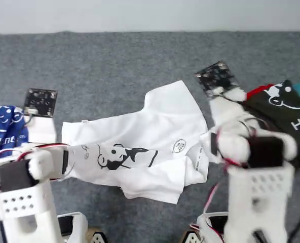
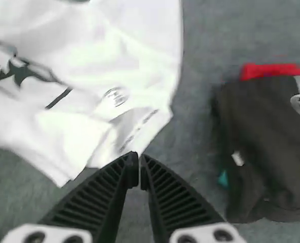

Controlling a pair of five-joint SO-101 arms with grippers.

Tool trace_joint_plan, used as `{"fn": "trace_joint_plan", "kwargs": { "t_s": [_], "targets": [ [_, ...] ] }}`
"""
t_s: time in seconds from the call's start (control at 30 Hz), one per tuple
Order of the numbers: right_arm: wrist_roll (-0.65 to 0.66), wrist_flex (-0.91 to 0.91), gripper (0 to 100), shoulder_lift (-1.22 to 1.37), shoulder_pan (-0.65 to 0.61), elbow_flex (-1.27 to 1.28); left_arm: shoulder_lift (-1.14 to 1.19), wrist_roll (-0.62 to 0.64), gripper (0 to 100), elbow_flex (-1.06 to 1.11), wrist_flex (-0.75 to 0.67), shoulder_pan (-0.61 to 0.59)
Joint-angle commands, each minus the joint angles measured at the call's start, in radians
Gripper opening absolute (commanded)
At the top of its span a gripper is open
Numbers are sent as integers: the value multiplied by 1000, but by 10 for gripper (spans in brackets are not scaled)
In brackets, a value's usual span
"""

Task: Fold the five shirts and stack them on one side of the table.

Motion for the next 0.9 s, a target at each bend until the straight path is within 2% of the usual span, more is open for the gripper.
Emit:
{"fn": "trace_joint_plan", "kwargs": {
  "t_s": [0.0,0.17,0.27,0.47,0.67,0.87],
  "targets": [
    [-6,42,54,71,-154,104,2,-3,12,85,-63,6],
    [-9,39,106,87,-513,276,2,-72,12,134,-97,2],
    [5,36,103,77,-641,373,2,-71,12,134,-97,2],
    [190,-27,104,84,-673,519,2,-71,12,136,-94,2],
    [184,-272,104,87,-670,755,2,-71,12,139,-91,2],
    [189,-400,106,87,-670,841,2,-69,12,140,-91,2]
  ]
}}
